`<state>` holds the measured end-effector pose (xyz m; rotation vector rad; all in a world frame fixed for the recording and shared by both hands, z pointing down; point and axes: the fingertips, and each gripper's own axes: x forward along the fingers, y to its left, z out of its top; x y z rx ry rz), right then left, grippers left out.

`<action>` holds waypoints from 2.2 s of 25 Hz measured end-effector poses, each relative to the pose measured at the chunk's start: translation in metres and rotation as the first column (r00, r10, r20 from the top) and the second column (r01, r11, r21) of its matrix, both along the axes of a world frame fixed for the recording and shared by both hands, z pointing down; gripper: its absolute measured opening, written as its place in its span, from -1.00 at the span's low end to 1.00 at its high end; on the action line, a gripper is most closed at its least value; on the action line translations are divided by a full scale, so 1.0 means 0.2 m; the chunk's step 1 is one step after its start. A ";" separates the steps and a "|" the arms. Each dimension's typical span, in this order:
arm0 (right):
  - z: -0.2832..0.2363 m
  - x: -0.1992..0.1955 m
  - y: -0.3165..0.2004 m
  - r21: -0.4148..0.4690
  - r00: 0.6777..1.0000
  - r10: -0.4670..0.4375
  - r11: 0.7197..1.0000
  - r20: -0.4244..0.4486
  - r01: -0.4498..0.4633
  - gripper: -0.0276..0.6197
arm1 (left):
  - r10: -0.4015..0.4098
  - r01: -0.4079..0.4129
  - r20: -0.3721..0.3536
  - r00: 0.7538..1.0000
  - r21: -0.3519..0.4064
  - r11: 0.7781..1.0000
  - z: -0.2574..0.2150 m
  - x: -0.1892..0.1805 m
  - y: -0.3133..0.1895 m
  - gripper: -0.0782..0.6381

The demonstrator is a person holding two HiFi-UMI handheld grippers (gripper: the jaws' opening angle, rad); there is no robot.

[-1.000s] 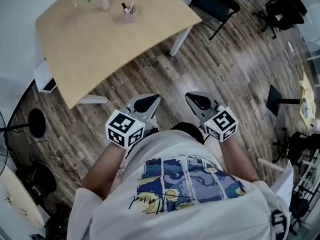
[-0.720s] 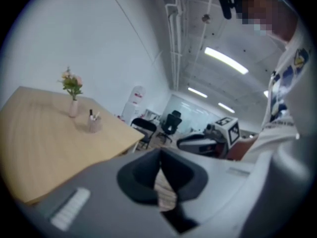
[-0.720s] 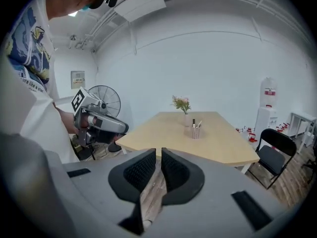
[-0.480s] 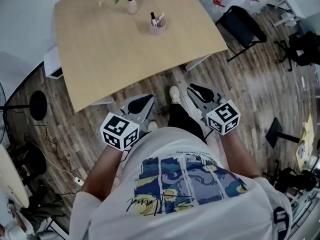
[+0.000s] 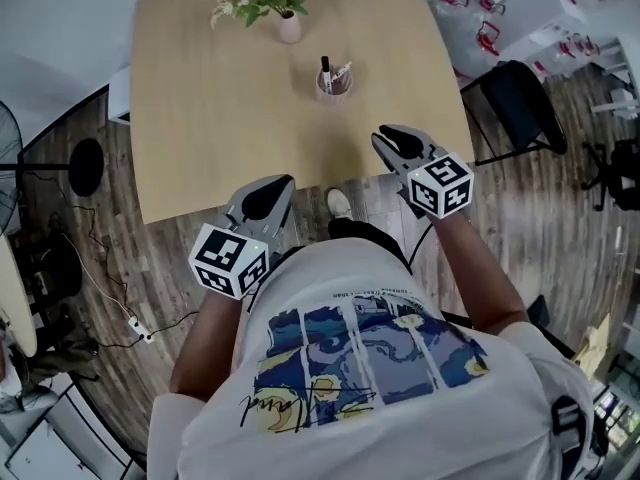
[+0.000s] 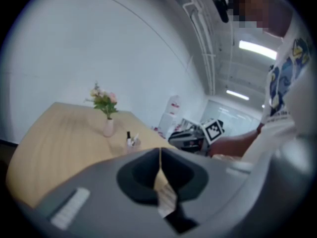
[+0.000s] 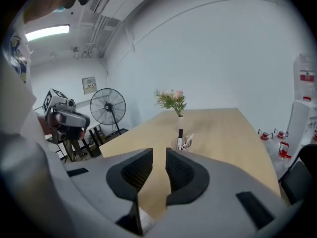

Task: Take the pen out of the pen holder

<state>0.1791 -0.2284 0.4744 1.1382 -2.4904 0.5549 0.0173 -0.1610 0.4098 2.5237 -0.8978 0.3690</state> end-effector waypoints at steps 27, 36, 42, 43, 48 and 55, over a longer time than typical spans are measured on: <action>0.50 -0.08 -0.96 -0.177 0.983 -0.097 0.976 0.157 0.125 -0.62 | -0.420 0.424 0.088 0.903 -0.021 0.906 0.00 -0.08 -0.26 -0.74; 0.47 -0.07 -0.95 -0.137 0.988 -0.080 0.986 0.129 0.097 -0.80 | -0.421 0.423 0.091 0.902 -0.005 0.906 -0.01 -0.11 -0.24 -0.74; 0.41 -0.05 -0.94 -0.106 0.991 -0.061 0.992 0.123 0.074 -0.81 | -0.413 0.414 0.084 0.907 0.000 0.910 -0.02 -0.14 -0.19 -0.74; 0.39 -0.04 -0.93 -0.101 0.991 -0.057 0.993 0.120 0.069 -0.81 | -0.410 0.411 0.082 0.909 0.000 0.912 -0.02 -0.14 -0.18 -0.74; 0.31 -0.02 -0.91 -0.076 0.992 -0.026 0.996 0.120 0.035 -0.81 | -0.389 0.391 0.074 0.918 -0.006 0.920 -0.03 -0.16 -0.14 -0.74; 0.19 0.02 -0.86 -0.032 0.991 0.024 0.999 0.130 -0.020 -0.81 | -0.359 0.360 0.050 0.932 -0.003 0.933 -0.03 -0.20 -0.08 -0.74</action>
